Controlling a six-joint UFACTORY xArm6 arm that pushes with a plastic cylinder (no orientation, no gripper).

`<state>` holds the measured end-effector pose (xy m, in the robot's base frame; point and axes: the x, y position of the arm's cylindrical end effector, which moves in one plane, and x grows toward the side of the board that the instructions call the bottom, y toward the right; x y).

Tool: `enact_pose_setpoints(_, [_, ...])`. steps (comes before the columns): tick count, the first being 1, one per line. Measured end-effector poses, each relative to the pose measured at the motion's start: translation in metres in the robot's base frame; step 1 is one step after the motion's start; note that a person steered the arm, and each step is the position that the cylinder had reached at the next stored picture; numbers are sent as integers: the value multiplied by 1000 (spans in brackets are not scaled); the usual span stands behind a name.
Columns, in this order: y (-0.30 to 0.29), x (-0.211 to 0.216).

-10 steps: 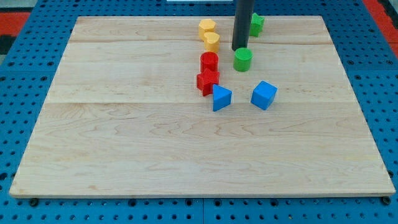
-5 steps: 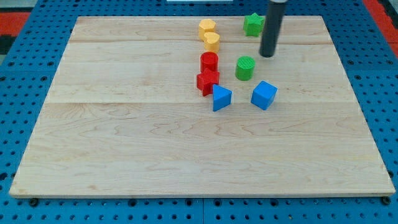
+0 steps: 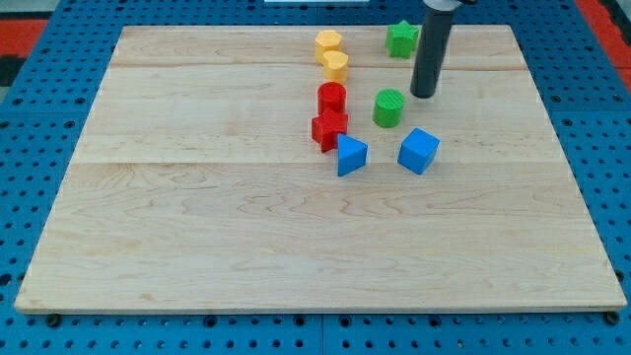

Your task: Move the green circle to the right side of the red circle

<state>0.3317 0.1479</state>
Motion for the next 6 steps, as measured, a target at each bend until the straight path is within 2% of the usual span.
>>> enact_pose_setpoints(2, [21, 40])
enact_pose_setpoints(3, [20, 41])
enact_pose_setpoints(5, [-28, 50])
enact_pose_setpoints(6, [-34, 51])
